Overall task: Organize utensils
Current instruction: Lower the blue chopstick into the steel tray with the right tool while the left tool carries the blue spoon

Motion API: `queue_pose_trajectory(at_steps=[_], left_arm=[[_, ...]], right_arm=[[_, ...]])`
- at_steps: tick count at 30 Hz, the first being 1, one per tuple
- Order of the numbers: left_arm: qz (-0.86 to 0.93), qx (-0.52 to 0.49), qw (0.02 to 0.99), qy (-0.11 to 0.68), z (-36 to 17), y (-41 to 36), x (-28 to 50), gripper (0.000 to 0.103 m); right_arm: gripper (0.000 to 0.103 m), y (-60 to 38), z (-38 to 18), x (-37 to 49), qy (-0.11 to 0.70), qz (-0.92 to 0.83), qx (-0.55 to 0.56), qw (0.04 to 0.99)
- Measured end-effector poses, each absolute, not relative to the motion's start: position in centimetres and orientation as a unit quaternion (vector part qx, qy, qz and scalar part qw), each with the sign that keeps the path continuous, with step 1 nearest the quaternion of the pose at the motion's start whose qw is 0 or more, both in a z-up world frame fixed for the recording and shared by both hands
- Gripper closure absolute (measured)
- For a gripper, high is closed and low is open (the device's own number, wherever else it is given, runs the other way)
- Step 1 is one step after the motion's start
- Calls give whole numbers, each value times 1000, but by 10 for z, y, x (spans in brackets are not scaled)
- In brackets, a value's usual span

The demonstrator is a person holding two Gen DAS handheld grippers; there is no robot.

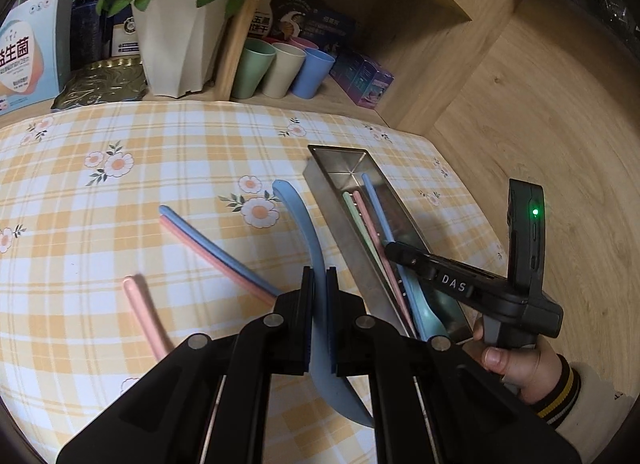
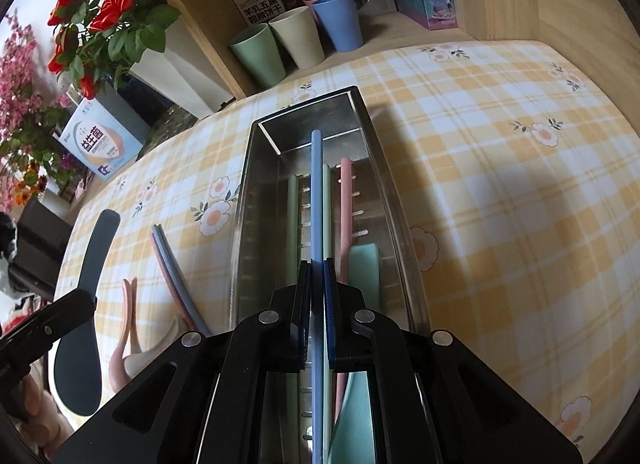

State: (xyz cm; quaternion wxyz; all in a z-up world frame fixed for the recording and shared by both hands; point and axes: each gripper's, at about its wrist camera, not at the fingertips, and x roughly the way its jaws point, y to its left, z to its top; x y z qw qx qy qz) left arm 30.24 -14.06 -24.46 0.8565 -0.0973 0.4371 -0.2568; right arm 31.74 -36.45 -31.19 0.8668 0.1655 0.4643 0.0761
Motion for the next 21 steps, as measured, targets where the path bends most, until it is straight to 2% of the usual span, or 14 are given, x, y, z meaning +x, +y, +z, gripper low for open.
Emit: queue_pose_trajectory(at_steps=[12,21], left_arm=[[-257,-94,853,445,-248,-152,301,97],[-269,-95,845,451,-249,-175,302,97]], right_arm=[[96,-370,-309,310,462,78,173,866],[95,-394,-282,278,442,43,162,881]])
